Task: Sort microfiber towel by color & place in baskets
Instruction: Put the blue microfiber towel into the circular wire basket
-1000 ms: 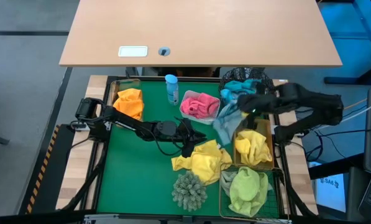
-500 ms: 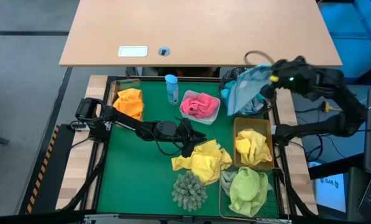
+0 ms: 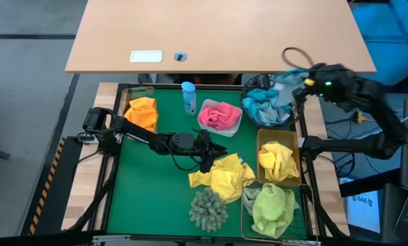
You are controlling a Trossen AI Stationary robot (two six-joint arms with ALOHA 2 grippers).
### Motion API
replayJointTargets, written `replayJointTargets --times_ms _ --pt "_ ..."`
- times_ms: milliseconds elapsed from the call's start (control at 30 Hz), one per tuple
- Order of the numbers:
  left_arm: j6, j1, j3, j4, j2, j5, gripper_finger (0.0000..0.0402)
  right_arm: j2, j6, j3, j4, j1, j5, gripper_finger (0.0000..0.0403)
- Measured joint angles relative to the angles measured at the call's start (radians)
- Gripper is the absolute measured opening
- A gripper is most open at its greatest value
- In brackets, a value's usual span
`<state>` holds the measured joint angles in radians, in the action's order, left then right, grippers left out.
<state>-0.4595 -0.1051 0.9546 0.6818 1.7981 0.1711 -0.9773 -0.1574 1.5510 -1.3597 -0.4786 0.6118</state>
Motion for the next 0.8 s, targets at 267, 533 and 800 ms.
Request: replayJointTargets --times_ms 267,533,800 --pt "0.0 0.0 0.0 0.0 0.0 0.0 0.0089 -0.002 0.005 -0.365 0.178 0.0 -0.121 0.0023" --pt "0.0 0.0 -0.001 0.0 0.0 0.0 0.0089 -0.038 0.006 -0.69 0.388 0.0 -0.181 0.0024" --pt "0.0 0.0 -0.001 0.0 0.0 0.0 0.0089 -0.087 0.006 -0.809 0.46 0.0 -0.2 0.0034"
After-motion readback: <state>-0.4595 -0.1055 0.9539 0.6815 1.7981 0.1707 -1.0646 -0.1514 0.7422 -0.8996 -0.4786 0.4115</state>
